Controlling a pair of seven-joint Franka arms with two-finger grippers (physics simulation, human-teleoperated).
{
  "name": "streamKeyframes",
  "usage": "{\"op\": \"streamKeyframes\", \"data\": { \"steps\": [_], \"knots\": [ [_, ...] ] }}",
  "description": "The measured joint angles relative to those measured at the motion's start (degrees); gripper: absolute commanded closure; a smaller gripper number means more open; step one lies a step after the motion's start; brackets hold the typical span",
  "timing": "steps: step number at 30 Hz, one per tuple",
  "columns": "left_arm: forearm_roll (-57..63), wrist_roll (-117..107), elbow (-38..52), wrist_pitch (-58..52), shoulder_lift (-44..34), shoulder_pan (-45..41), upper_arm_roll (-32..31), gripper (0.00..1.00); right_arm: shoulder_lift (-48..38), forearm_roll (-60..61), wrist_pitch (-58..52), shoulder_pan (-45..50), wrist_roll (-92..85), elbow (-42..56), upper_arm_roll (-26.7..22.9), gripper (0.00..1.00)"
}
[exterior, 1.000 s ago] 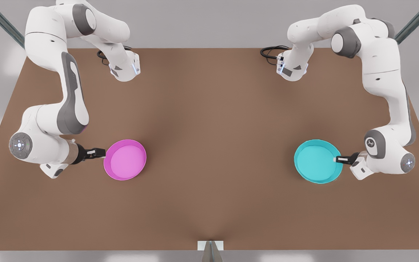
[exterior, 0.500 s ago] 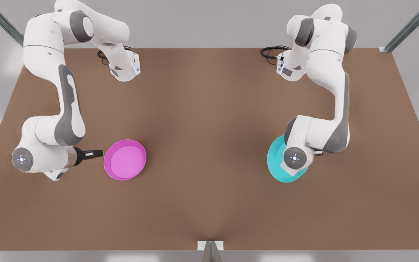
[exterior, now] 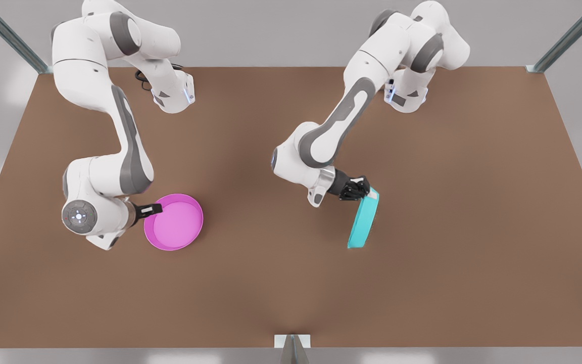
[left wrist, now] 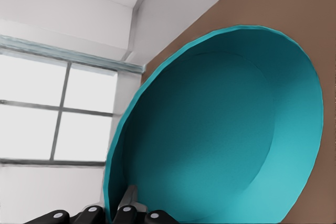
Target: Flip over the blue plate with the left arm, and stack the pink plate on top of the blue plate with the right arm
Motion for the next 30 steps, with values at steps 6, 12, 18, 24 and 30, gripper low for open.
{"op": "streamKeyframes", "data": {
  "steps": [6,12,18,24,30],
  "knots": [
    [5.17,-15.19,-2.88,-0.77,3.24,-3.69,0.01,0.75,-0.10,1.00,15.02,-5.19,0.10,-6.59,0.20,0.00],
    [6.78,-10.88,-3.32,-8.32,5.75,-7.14,-0.16,0.75,0.21,4.44,10.98,-5.98,-0.36,-6.68,0.20,0.00],
    [4.96,-6.19,-3.15,-13.53,9.11,-8.62,-0.50,0.76,2.26,4.84,10.28,-8.30,-3.59,-9.10,0.20,0.00],
    [9.72,-6.76,-1.39,-14.83,11.72,-8.61,-5.94,0.76,2.33,10.50,10.63,-10.78,-4.17,-11.75,0.20,0.00],
    [16.98,-13.47,0.02,-14.65,14.15,-8.89,-7.62,0.76,6.18,10.50,10.68,-13.18,-8.15,-12.35,0.20,0.00]
  ]
}}
